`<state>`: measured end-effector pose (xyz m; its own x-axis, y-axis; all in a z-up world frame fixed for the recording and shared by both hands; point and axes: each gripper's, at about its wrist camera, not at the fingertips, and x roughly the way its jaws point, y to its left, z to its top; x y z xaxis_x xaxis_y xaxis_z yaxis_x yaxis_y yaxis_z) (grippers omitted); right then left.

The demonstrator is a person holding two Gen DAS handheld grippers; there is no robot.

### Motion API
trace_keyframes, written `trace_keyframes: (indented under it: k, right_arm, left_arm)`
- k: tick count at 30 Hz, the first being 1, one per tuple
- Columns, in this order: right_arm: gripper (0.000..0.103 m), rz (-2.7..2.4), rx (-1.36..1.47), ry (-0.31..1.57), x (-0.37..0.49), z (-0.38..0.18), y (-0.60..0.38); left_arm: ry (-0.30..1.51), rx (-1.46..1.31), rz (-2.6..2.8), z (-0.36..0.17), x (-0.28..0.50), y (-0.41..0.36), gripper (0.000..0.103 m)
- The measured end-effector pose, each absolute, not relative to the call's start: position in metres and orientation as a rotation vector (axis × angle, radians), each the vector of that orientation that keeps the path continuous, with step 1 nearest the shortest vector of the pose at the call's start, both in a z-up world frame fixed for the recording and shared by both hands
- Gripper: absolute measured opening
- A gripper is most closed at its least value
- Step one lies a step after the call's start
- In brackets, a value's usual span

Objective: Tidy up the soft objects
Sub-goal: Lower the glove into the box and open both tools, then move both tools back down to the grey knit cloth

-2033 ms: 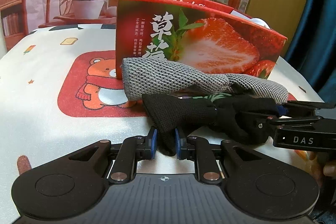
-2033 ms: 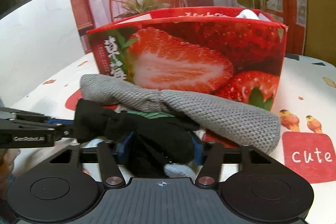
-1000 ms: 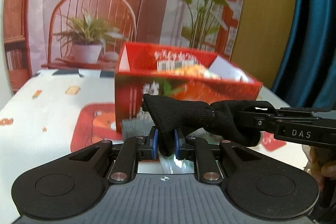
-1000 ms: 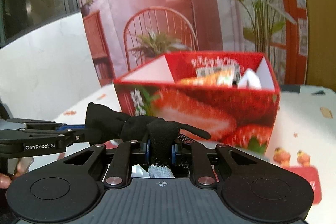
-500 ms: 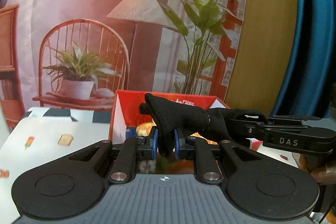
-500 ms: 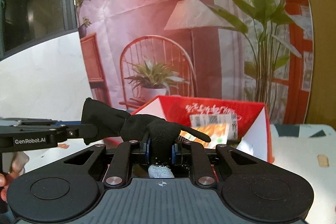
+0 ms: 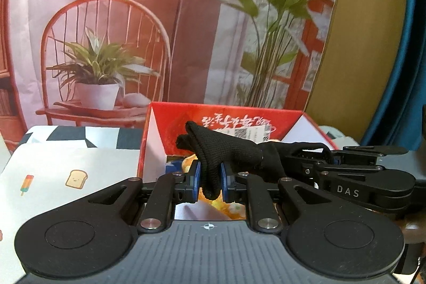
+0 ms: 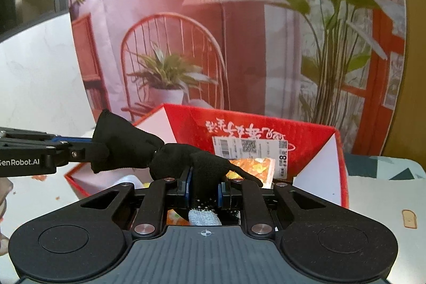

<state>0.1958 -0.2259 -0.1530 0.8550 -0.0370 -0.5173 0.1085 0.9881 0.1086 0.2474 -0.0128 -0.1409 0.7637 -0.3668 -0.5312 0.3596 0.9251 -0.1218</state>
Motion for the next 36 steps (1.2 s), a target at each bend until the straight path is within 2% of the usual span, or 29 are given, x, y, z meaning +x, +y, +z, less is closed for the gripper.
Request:
trace_keyframes:
  k: [6,8,10,13,14,16,17,18,19,22,27,36]
  right_arm:
    - [0.017,-0.084,0.126,0.571,0.206,-0.166,-0.227]
    - [0.023,-0.098,0.111,0.574,0.206,-0.166,-0.227]
    - [0.029,-0.107,0.088,0.557,0.203,-0.165,-0.227]
    - [0.032,-0.114,0.072,0.537,0.198,-0.162,-0.227]
    - [0.036,-0.117,0.071,0.532,0.196,-0.161,-0.227]
    - [0.046,-0.123,0.066,0.515,0.192,-0.158,-0.227]
    - [0.056,-0.124,0.064,0.504,0.189,-0.157,-0.227]
    - [0.065,-0.125,0.063,0.492,0.187,-0.155,-0.226]
    - [0.068,-0.127,0.061,0.48,0.183,-0.154,-0.226]
    - [0.083,-0.139,0.052,0.469,0.176,-0.15,-0.224]
    - [0.101,-0.164,0.037,0.456,0.163,-0.147,-0.22]
    - [0.102,-0.186,0.052,0.452,0.141,-0.144,-0.217]
  left_arm:
    - [0.611,0.025,-0.392,-0.149,0.257,-0.013,0.018]
    - [0.617,0.032,-0.399,-0.15,0.258,-0.012,0.026]
    - [0.604,0.043,-0.398,-0.149,0.255,-0.012,0.046]
    - [0.592,0.06,-0.389,-0.148,0.251,-0.012,0.05]
    - [0.594,0.061,-0.387,-0.147,0.25,-0.012,0.051]
    - [0.591,0.063,-0.378,-0.145,0.246,-0.01,0.06]
    - [0.587,0.064,-0.373,-0.144,0.244,-0.009,0.063]
    - [0.582,0.065,-0.368,-0.143,0.242,-0.008,0.072]
    - [0.576,0.067,-0.362,-0.141,0.239,-0.007,0.081]
    - [0.558,0.071,-0.343,-0.137,0.23,-0.004,0.095]
    - [0.571,0.065,-0.321,-0.132,0.221,-0.001,0.101]
    - [0.566,0.063,-0.297,-0.125,0.206,0.002,0.103]
